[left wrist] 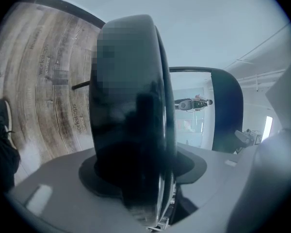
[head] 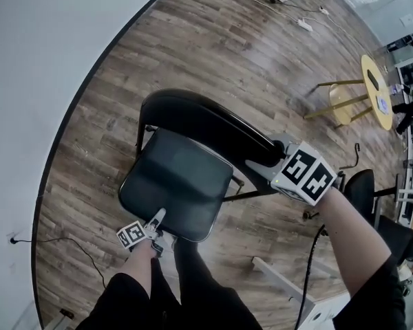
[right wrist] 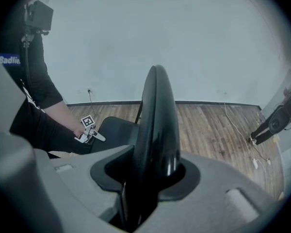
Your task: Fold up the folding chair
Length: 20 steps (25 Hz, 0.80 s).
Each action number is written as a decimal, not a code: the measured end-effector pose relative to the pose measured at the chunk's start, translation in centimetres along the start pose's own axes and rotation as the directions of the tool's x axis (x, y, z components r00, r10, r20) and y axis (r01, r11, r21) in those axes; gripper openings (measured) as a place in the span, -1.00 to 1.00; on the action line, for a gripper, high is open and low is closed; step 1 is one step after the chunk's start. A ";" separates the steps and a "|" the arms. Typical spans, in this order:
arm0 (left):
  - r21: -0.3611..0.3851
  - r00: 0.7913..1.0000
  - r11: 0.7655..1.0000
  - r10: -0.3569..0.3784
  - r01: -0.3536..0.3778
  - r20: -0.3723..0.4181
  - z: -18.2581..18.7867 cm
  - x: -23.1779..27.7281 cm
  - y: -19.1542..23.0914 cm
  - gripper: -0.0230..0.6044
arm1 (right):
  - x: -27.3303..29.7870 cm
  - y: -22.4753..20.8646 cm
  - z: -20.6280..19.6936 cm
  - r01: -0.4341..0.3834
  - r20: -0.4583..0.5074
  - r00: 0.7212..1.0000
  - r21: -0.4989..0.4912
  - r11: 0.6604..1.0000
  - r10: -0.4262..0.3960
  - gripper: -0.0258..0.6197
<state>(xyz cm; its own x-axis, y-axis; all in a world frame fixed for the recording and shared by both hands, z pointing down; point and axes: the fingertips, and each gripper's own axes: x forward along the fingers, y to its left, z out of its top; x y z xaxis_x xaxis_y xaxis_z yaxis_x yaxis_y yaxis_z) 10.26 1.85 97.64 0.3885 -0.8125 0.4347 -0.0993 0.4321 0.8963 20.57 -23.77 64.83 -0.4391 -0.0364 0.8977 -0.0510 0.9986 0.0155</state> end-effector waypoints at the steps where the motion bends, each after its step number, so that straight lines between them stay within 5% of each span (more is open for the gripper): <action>1: -0.001 1.000 1.000 0.003 -0.003 -0.001 0.0 0.0 -0.1 -0.07 | -0.1 0.2 0.2 0.003 0.005 1.000 -0.003 1.000 -0.003 -0.47; 20: 0.003 0.999 0.999 0.034 -0.034 -0.010 0.3 -0.3 -3.5 -0.16 | -1.5 3.3 1.4 0.034 -0.007 0.999 -0.006 0.999 -0.034 -0.52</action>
<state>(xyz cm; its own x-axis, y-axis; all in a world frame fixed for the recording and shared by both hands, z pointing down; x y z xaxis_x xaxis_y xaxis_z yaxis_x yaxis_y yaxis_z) 10.22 0.46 94.41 0.3941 -0.7931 0.4645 -0.1156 0.4586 0.8811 19.85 -20.51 62.95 -0.4304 -0.0703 0.8999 -0.0603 0.9970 0.0490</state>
